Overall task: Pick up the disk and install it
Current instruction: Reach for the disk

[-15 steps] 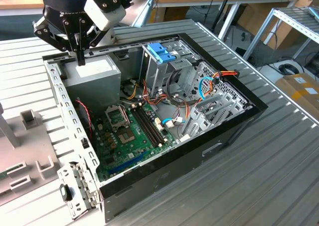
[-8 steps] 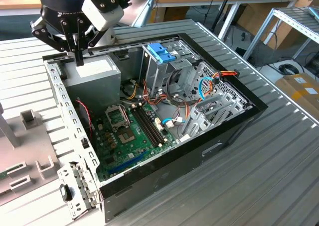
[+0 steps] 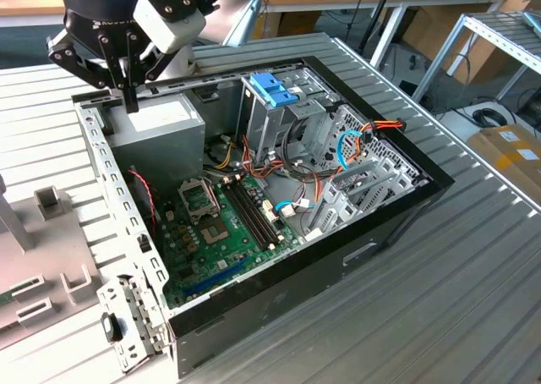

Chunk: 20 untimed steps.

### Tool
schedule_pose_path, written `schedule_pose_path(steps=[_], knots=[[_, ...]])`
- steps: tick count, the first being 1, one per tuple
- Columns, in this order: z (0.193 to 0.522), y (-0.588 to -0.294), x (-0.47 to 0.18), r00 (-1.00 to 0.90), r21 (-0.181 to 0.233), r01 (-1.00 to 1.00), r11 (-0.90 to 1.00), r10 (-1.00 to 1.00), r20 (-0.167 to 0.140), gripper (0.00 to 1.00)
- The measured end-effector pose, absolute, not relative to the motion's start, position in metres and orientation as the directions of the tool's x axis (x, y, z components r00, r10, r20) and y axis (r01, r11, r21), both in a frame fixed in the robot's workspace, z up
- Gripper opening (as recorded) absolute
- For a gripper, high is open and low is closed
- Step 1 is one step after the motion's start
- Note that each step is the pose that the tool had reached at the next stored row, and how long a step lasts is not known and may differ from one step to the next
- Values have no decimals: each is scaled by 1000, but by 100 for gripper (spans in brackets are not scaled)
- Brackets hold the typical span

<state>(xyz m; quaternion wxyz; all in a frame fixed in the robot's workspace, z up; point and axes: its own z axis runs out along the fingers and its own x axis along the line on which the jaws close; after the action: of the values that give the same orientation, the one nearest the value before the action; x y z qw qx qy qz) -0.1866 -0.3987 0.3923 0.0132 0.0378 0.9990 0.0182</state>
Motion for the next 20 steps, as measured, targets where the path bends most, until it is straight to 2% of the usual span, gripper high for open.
schedule_pose_path(steps=[20], knots=[[392, -399, -194, -997, 37, 75, 996, 76, -25, 10]])
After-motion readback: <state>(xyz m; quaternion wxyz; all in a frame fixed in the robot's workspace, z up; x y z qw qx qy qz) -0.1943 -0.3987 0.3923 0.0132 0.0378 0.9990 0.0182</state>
